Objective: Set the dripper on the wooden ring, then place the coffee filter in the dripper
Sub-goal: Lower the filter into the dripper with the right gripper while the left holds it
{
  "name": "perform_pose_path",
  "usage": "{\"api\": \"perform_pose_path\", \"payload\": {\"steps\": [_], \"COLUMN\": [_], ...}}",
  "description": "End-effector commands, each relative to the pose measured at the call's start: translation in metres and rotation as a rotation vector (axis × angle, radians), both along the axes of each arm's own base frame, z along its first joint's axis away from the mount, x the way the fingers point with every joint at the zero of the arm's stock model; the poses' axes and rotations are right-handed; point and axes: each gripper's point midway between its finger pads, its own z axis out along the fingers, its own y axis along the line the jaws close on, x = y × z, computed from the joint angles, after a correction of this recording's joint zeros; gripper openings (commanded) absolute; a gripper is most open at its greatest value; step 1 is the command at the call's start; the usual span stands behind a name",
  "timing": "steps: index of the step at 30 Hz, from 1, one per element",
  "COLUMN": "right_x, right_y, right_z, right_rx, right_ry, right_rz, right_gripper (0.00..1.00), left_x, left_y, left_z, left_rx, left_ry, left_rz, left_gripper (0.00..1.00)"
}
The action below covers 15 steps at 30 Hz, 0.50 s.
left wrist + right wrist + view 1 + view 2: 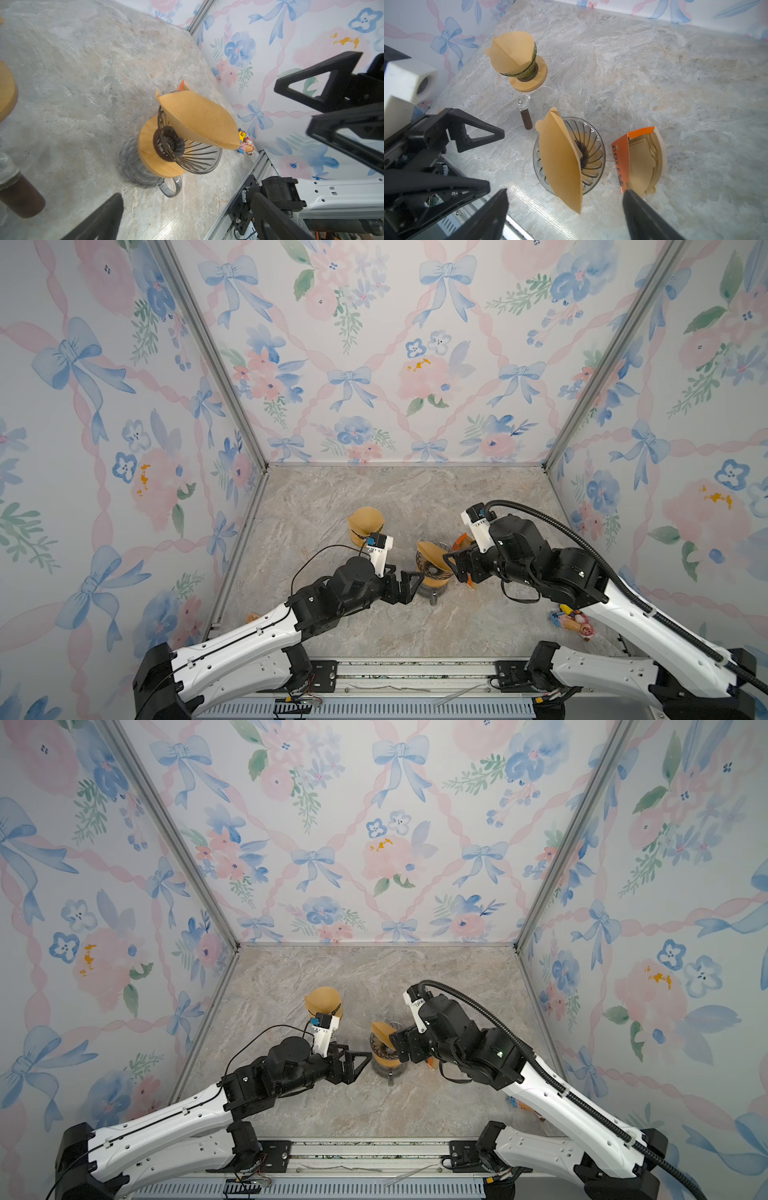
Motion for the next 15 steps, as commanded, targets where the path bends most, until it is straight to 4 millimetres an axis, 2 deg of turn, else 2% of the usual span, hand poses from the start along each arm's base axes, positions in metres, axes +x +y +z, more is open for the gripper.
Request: {"api": "perform_pose_path", "payload": {"steps": [1,2,6,12,15], "right_x": [0.001,0.001,0.005,0.019,0.019], "right_y": [-0.013,-0.017,-0.037,-0.069,-0.076], "right_z": [-0.006,-0.008,-0.014,-0.002,0.003], "right_rx": [0.019,0.015,0.006,0.073,0.106], "right_ry": [0.014,0.019,0.027,-0.007,-0.024], "right_rz": [-0.041,-0.050,-0.121,-0.359,-0.396], "right_gripper": [0.97,0.96,0.96,0.96,0.96], "left_x": [0.004,0.007,0.012,0.023,0.027], "left_y": [-0.003,-0.005,-0.011,-0.021,-0.020], "left_z": [0.008,0.014,0.009,0.006,0.008], "left_rx": [0.044,0.048,0.098,0.154,0.151], "left_ry": [-0.006,-0.009,0.014,0.046,0.079], "left_rz": [0.014,0.018,0.033,0.061,0.105], "left_gripper": [0.98,0.98,0.98,0.98,0.98]}}
